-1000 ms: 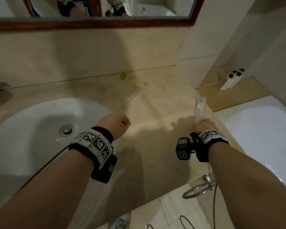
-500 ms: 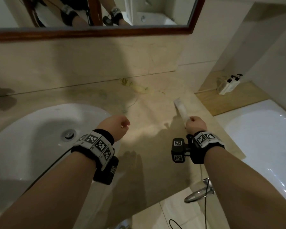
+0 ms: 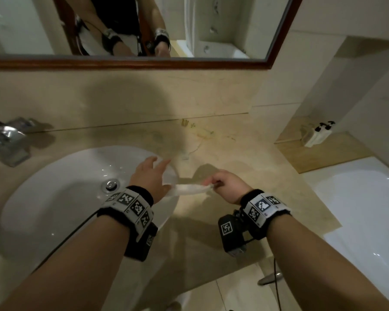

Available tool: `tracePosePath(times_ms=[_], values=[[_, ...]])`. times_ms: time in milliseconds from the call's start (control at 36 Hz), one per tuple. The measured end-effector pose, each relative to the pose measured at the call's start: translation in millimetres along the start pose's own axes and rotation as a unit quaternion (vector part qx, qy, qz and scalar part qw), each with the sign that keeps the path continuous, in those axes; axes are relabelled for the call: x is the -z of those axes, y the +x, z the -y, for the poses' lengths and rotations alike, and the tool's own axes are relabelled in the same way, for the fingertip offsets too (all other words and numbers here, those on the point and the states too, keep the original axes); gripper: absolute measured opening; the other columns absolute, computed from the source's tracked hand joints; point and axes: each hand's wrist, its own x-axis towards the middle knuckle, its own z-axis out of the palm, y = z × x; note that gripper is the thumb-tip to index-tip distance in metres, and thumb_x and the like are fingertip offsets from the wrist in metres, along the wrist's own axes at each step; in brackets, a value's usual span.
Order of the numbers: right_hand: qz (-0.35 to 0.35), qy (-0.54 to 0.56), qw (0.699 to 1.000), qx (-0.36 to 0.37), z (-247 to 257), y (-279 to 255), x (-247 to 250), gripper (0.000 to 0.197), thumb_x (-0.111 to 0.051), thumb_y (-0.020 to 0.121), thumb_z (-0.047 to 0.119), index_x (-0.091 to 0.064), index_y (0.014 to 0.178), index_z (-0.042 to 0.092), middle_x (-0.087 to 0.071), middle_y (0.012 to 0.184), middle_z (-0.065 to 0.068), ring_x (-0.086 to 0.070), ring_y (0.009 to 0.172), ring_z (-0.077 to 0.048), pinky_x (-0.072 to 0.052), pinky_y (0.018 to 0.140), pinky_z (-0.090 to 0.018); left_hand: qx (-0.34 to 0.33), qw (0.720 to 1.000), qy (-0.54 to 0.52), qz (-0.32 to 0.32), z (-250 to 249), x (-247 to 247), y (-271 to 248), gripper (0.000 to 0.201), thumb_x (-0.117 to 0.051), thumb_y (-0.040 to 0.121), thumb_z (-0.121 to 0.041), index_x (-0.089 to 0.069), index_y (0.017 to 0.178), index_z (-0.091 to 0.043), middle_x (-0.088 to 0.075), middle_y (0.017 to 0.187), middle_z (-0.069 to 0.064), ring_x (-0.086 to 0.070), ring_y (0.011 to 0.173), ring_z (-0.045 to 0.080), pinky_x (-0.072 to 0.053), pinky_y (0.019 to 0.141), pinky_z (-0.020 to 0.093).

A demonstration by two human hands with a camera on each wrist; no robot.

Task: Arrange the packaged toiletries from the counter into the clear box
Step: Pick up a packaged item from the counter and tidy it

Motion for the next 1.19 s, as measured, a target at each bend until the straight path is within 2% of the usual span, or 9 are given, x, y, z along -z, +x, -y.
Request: tracePosePath(times_ms=[139, 278, 361, 500, 583, 722, 944, 1083, 1194], values=[[0.007, 0.012, 0.999, 0.039, 27.2, 1.4, -6.9, 0.032, -0.043, 0.090, -0.005, -0.070, 0.105, 0.007, -0.050, 0.095, 0.007, -0.047, 0.096, -0.011, -0.031, 0.082, -0.016, 0.004, 1.000, -0.009, 0.027, 19.1, 8.5, -16.9, 0.045, -0.052, 0.092, -0.039, -0.047, 0.135, -0.026, -0.045, 0.141, 0.000, -0.047, 0.127, 0.022, -0.038, 0.107, 0.034], [0.015, 0.026, 0.997, 0.069, 55.4, 8.6, -19.0, 0.035, -0.042, 0.090, -0.009, -0.070, 0.104, 0.005, -0.054, 0.099, 0.002, -0.049, 0.098, -0.011, -0.033, 0.083, -0.010, 0.025, 0.998, -0.006, 0.059, 48.1, 21.0, -35.6, 0.032, -0.052, 0.092, -0.033, -0.060, 0.122, -0.023, -0.063, 0.121, 0.003, -0.060, 0.108, 0.023, -0.049, 0.092, 0.034], [0.033, 0.029, 0.995, 0.091, 82.5, 14.9, -31.7, 0.036, -0.042, 0.090, -0.010, -0.071, 0.104, 0.007, -0.053, 0.095, 0.006, -0.049, 0.097, -0.012, -0.033, 0.077, -0.003, 0.056, 0.997, -0.002, 0.055, 77.5, 31.4, -49.1, 0.031, -0.056, 0.090, -0.026, -0.062, 0.120, -0.022, -0.065, 0.118, 0.002, -0.060, 0.107, 0.022, -0.047, 0.091, 0.031], [0.041, -0.011, 0.993, 0.109, 107.2, 20.4, -47.7, 0.040, -0.041, 0.088, -0.004, -0.068, 0.097, 0.024, -0.045, 0.087, 0.013, -0.051, 0.094, -0.016, -0.040, 0.084, -0.023, 0.078, 0.995, -0.016, 0.055, 105.9, 49.8, -71.8, 0.030, -0.058, 0.090, -0.026, -0.061, 0.118, -0.019, -0.064, 0.118, 0.005, -0.058, 0.110, 0.025, -0.044, 0.090, 0.029], [0.060, -0.043, 0.987, 0.142, 153.1, 21.7, -68.7, 0.033, -0.045, 0.089, 0.002, -0.066, 0.105, 0.022, -0.048, 0.098, 0.004, -0.054, 0.095, -0.019, -0.044, 0.088, -0.027, 0.118, 0.992, -0.021, 0.044, 147.0, 68.1, -94.8, 0.033, -0.062, 0.088, -0.030, -0.063, 0.118, -0.018, -0.064, 0.119, 0.005, -0.057, 0.112, 0.025, -0.044, 0.093, 0.030], [0.105, -0.061, 0.975, 0.185, 222.0, 30.0, -108.2, 0.032, -0.059, 0.087, 0.017, -0.060, 0.118, 0.024, -0.046, 0.112, 0.009, -0.054, 0.097, -0.013, -0.046, 0.096, -0.036, 0.179, 0.983, -0.030, 0.023, 216.7, 96.5, -135.2, 0.036, -0.063, 0.086, -0.033, -0.062, 0.119, -0.018, -0.062, 0.122, 0.005, -0.056, 0.114, 0.024, -0.044, 0.094, 0.030], [0.111, -0.111, 0.955, 0.252, 329.2, 42.7, -185.9, 0.024, -0.058, 0.087, 0.041, -0.066, 0.106, 0.029, -0.051, 0.094, 0.015, -0.057, 0.098, -0.014, -0.047, 0.092, -0.034, 0.245, 0.969, -0.002, -0.030, 325.0, 140.2, -201.8, 0.033, -0.061, 0.086, -0.022, -0.062, 0.119, -0.020, -0.066, 0.120, 0.005, -0.059, 0.113, 0.024, -0.045, 0.092, 0.029], [0.124, -0.085, 0.948, 0.280, 403.2, 37.7, -234.0, 0.020, -0.058, 0.090, 0.032, -0.066, 0.102, 0.018, -0.057, 0.087, 0.005, -0.053, 0.082, -0.014, -0.038, 0.062, -0.022, 0.278, 0.959, 0.008, -0.049, 396.7, 169.4, -241.3, 0.034, -0.062, 0.087, -0.019, -0.062, 0.120, -0.020, -0.064, 0.123, 0.004, -0.056, 0.117, 0.022, -0.043, 0.097, 0.030], [0.138, -0.075, 0.943, 0.292, 450.2, 34.7, -267.9, 0.024, -0.058, 0.089, 0.035, -0.063, 0.107, 0.020, -0.061, 0.097, 0.003, -0.056, 0.089, -0.016, -0.046, 0.075, -0.027, 0.304, 0.951, 0.022, -0.050, 448.1, 191.1, -261.8, 0.032, -0.060, 0.087, -0.018, -0.061, 0.119, -0.019, -0.063, 0.123, 0.002, -0.056, 0.116, 0.021, -0.043, 0.099, 0.030]])
